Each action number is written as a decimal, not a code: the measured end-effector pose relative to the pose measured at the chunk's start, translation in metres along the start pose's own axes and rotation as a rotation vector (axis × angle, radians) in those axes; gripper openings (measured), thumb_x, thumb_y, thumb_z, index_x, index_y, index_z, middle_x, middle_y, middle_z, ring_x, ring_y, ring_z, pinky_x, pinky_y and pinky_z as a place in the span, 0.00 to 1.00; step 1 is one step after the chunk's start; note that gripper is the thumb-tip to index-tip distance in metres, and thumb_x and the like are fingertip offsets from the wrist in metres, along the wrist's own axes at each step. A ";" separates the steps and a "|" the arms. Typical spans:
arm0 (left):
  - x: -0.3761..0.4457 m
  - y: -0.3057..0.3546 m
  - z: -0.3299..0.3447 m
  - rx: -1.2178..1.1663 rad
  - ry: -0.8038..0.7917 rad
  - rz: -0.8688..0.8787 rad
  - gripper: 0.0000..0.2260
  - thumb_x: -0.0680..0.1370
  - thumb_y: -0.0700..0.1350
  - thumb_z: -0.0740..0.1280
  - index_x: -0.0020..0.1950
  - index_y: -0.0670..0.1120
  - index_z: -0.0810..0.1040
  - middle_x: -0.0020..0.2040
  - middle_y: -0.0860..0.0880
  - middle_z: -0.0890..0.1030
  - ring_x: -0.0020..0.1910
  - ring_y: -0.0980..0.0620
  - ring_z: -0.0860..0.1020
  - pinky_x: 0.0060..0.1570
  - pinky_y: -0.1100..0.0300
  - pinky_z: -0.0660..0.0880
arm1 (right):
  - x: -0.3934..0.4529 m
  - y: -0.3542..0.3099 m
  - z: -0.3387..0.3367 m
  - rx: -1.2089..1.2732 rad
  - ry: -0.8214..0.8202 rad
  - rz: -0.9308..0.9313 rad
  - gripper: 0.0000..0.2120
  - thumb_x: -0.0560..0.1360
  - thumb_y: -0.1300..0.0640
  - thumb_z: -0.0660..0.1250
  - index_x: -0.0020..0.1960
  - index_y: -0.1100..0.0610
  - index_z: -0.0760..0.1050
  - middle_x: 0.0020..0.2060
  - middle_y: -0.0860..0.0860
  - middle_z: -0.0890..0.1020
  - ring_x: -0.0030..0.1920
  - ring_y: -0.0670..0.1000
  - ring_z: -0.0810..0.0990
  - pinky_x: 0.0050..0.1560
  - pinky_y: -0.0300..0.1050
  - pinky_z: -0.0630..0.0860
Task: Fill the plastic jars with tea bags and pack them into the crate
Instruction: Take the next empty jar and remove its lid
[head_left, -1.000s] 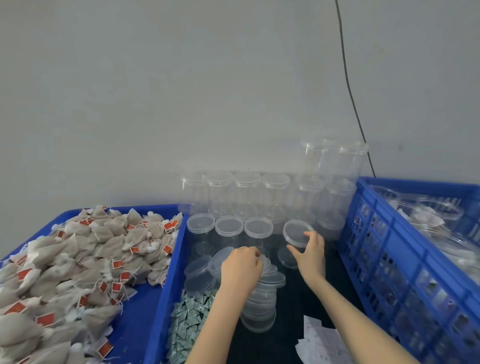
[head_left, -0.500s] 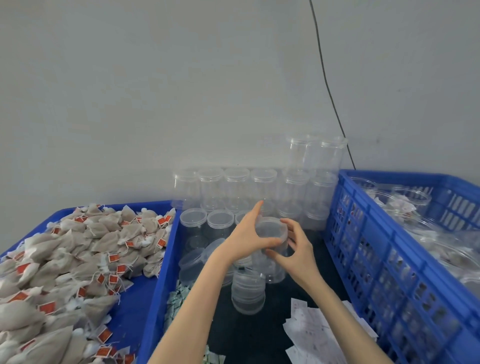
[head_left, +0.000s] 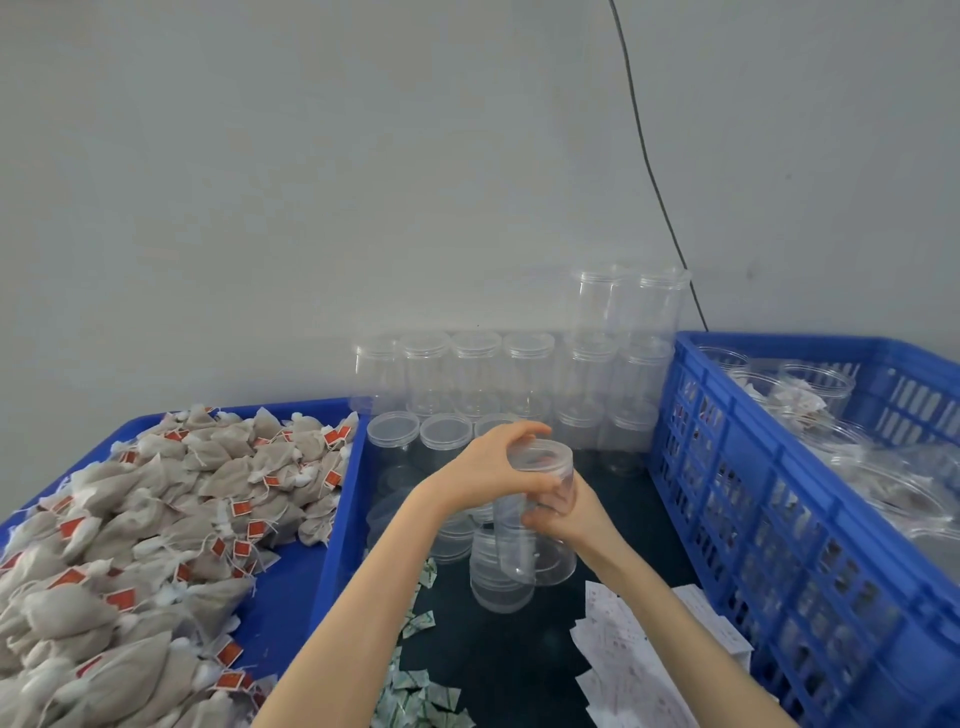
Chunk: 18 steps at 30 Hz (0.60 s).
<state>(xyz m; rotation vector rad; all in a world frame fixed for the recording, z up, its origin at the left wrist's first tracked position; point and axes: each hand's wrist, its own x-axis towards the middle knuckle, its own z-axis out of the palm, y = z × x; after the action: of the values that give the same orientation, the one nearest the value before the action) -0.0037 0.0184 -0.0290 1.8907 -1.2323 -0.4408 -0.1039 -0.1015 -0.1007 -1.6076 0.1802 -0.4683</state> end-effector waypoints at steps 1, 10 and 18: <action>-0.001 -0.001 0.004 0.006 0.040 -0.007 0.27 0.71 0.55 0.73 0.68 0.59 0.70 0.68 0.58 0.70 0.66 0.60 0.68 0.65 0.60 0.65 | -0.001 0.000 0.002 -0.012 0.028 0.002 0.40 0.52 0.55 0.76 0.64 0.59 0.72 0.51 0.49 0.85 0.52 0.45 0.84 0.46 0.35 0.78; -0.002 0.016 0.045 0.177 0.553 -0.214 0.26 0.71 0.58 0.69 0.68 0.52 0.73 0.64 0.50 0.73 0.62 0.49 0.70 0.57 0.59 0.66 | -0.007 -0.008 0.031 -0.280 0.369 0.016 0.33 0.57 0.44 0.74 0.59 0.50 0.70 0.50 0.45 0.81 0.50 0.49 0.82 0.48 0.48 0.80; -0.014 0.029 0.024 0.043 0.181 -0.202 0.35 0.72 0.54 0.72 0.76 0.53 0.59 0.73 0.46 0.64 0.70 0.45 0.64 0.68 0.51 0.64 | -0.012 -0.001 0.025 -0.262 0.448 -0.052 0.35 0.63 0.56 0.82 0.64 0.48 0.67 0.55 0.42 0.78 0.54 0.40 0.78 0.47 0.29 0.73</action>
<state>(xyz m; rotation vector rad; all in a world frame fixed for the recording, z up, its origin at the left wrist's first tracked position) -0.0438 0.0149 -0.0225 2.0529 -0.9436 -0.3421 -0.1044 -0.0738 -0.1031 -1.7445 0.5572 -0.8717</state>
